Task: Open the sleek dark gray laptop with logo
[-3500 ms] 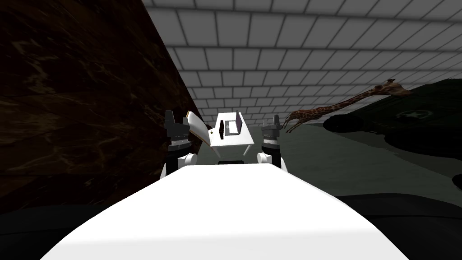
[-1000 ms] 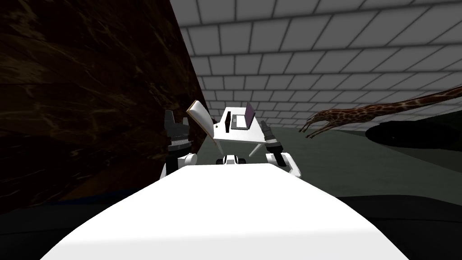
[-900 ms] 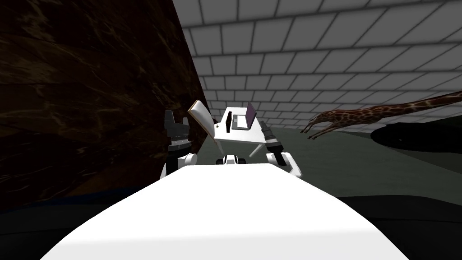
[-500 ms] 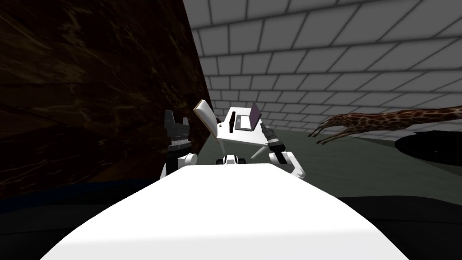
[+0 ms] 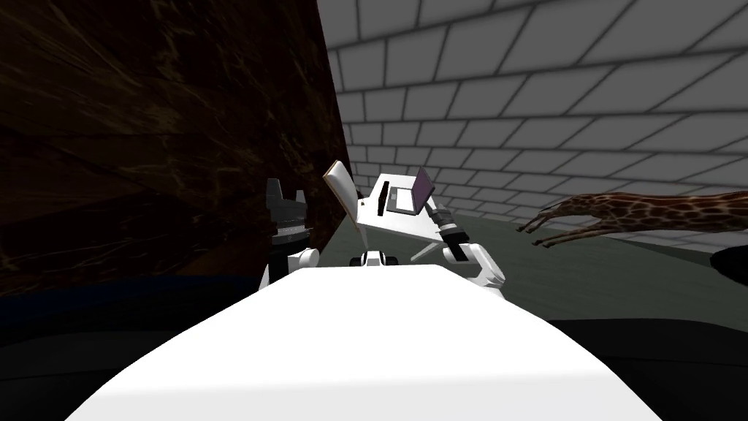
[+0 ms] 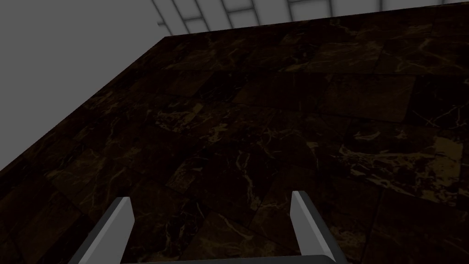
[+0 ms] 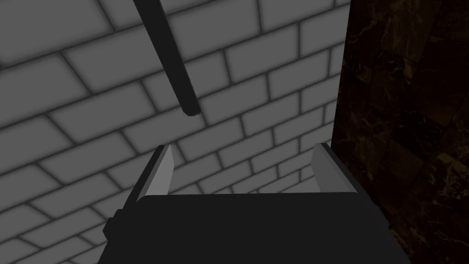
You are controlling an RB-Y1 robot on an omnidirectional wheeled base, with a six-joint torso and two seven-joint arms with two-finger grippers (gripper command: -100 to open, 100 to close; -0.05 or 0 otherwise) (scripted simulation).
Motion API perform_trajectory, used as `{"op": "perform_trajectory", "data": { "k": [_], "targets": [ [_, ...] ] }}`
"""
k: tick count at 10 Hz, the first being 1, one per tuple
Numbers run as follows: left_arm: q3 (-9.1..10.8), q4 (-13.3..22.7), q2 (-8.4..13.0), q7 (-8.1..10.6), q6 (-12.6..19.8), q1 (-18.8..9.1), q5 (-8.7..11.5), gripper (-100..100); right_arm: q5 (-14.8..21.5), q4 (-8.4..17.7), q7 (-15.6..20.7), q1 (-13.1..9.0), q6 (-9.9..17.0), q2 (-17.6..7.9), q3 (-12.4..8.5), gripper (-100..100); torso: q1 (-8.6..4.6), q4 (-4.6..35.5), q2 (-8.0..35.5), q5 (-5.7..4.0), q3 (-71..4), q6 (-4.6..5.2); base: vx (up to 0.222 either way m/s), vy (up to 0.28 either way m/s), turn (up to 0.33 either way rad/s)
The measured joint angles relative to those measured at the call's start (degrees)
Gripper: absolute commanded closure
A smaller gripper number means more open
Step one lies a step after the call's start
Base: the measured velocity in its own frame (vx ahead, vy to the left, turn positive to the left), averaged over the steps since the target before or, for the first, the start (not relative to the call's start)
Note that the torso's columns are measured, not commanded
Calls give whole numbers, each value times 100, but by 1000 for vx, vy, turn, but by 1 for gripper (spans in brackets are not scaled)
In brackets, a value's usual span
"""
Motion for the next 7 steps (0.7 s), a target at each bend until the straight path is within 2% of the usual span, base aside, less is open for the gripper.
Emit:
{"op": "perform_trajectory", "data": {
  "k": [3, 7],
  "targets": [
    [0, 0, 0, 0, 0, 0, 0, 0, 511, 394, 388, -170, 201, -359, -197, -100, 1, 0, 0, 1, 0, 0, 17, 20, 158],
    [0, 0, 0, 0, 0, 0, 0, 0, 1164, 784, 873, -266, 449, -838, -473, -100, 1, 0, -1, 1, -1, 0, 17, 16, 142]
  ]
}}
